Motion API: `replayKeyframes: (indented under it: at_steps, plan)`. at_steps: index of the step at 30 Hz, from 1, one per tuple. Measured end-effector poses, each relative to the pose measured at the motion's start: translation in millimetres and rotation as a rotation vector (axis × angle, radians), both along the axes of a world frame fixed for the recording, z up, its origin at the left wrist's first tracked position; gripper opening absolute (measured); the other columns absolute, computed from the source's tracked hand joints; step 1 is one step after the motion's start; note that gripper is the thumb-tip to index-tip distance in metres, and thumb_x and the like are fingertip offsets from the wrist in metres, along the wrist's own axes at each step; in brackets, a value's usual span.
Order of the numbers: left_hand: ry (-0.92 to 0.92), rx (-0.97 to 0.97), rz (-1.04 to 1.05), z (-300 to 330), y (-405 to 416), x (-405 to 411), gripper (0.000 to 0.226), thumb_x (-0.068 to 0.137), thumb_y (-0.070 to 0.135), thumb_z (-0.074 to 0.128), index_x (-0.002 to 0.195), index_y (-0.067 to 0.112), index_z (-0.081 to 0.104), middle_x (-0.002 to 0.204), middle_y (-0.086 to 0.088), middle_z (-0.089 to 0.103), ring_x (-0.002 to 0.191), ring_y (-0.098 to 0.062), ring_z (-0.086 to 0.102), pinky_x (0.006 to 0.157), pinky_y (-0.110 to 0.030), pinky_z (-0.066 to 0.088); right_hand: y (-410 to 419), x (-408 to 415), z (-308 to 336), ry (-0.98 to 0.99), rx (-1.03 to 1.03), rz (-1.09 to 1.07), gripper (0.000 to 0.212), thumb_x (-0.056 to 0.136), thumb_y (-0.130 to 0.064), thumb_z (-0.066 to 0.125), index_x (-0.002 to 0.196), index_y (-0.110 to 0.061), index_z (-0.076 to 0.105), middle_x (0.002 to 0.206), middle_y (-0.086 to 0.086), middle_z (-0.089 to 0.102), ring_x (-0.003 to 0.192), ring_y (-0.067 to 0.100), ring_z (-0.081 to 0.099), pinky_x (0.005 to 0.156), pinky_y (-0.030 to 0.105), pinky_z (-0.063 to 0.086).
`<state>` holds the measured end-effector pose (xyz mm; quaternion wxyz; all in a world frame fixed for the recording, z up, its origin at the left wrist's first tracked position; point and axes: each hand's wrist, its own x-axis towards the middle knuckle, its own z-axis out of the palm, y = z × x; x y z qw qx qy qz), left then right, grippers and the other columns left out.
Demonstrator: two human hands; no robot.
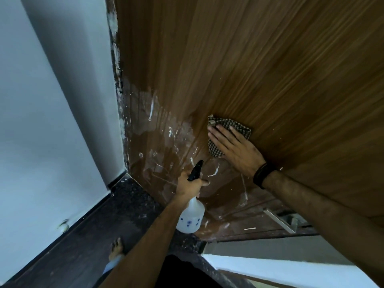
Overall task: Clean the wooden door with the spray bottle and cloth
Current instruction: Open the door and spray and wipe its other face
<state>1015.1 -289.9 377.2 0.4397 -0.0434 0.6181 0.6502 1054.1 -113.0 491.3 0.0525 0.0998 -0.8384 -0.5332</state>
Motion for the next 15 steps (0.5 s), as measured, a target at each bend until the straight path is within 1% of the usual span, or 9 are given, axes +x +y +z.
replayKeyframes:
  at_steps: [2, 4, 5, 6, 8, 10, 12, 15]
  plan:
    - [-0.017, 0.014, 0.004, -1, -2, -6, 0.029, 0.08, -0.003, 0.079, 0.089, 0.011, 0.056, 0.065, -0.005, 0.053, 0.046, -0.016, 0.047, 0.052, -0.032, 0.044, 0, 0, -8, -0.034, 0.018, 0.021, 0.082, 0.102, -0.051, 0.029, 0.158, -0.003, -0.007, 0.166, 0.019, -0.014, 0.154, 0.032, -0.005, 0.126, 0.046, 0.002]
    - [-0.023, 0.035, -0.012, -5, -5, -12, 0.029, 0.079, -0.004, 0.079, 0.085, 0.012, 0.056, 0.058, -0.003, 0.049, 0.046, -0.018, 0.044, 0.051, -0.032, 0.042, 4, 9, -21, -0.142, 0.08, 0.039, 0.081, 0.103, -0.046, 0.03, 0.157, 0.001, -0.011, 0.164, 0.023, -0.017, 0.153, 0.036, -0.008, 0.126, 0.047, 0.003]
    - [-0.022, 0.042, -0.019, -7, -7, -17, 0.028, 0.076, -0.001, 0.082, 0.089, 0.01, 0.06, 0.057, -0.002, 0.049, 0.046, -0.019, 0.046, 0.052, -0.031, 0.044, 7, 12, -27, -0.194, 0.111, 0.049, 0.083, 0.104, -0.047, 0.029, 0.156, 0.002, -0.012, 0.163, 0.024, -0.018, 0.152, 0.039, -0.011, 0.125, 0.05, -0.001]
    - [-0.027, 0.045, -0.015, -9, -8, -21, 0.033, 0.072, 0.002, 0.084, 0.096, 0.008, 0.062, 0.059, -0.002, 0.052, 0.048, -0.02, 0.05, 0.054, -0.032, 0.047, 8, 13, -31, -0.231, 0.131, 0.049, 0.085, 0.104, -0.05, 0.03, 0.156, 0.003, -0.012, 0.162, 0.026, -0.02, 0.151, 0.041, -0.014, 0.123, 0.053, -0.008]
    - [-0.047, 0.03, -0.009, -11, -12, -31, 0.041, 0.069, 0.004, 0.086, 0.1, 0.006, 0.059, 0.062, -0.003, 0.054, 0.05, -0.02, 0.053, 0.057, -0.032, 0.049, 7, 2, -32, -0.274, 0.151, 0.04, 0.087, 0.104, -0.05, 0.031, 0.155, 0.004, -0.014, 0.16, 0.027, -0.025, 0.148, 0.043, -0.02, 0.116, 0.058, -0.021]
    - [-0.056, 0.03, -0.006, -13, -15, -40, 0.042, 0.071, 0.004, 0.085, 0.103, 0.008, 0.057, 0.062, -0.004, 0.053, 0.045, -0.017, 0.05, 0.054, -0.031, 0.046, -1, -18, -25, -0.257, 0.145, 0.023, 0.088, 0.103, -0.052, 0.03, 0.155, 0.003, -0.015, 0.16, 0.026, -0.025, 0.149, 0.04, -0.019, 0.115, 0.058, -0.025]
    - [-0.058, 0.025, 0.001, -10, -18, -47, 0.044, 0.074, 0.004, 0.085, 0.109, 0.005, 0.059, 0.066, -0.007, 0.054, 0.044, -0.017, 0.05, 0.053, -0.03, 0.045, -13, -44, -13, -0.139, 0.07, 0.016, 0.088, 0.102, -0.057, 0.028, 0.156, 0.0, -0.012, 0.164, 0.021, -0.02, 0.153, 0.034, -0.011, 0.119, 0.053, -0.019]
    - [-0.046, 0.004, 0.012, -9, -18, -57, 0.054, 0.074, 0.006, 0.086, 0.12, 0.001, 0.058, 0.069, -0.01, 0.055, 0.042, -0.017, 0.051, 0.05, -0.029, 0.046, -28, -77, 1, 0.007, -0.072, 0.003, 0.087, 0.099, -0.058, 0.028, 0.159, -0.005, -0.006, 0.167, 0.015, -0.013, 0.155, 0.028, -0.005, 0.125, 0.044, -0.003]
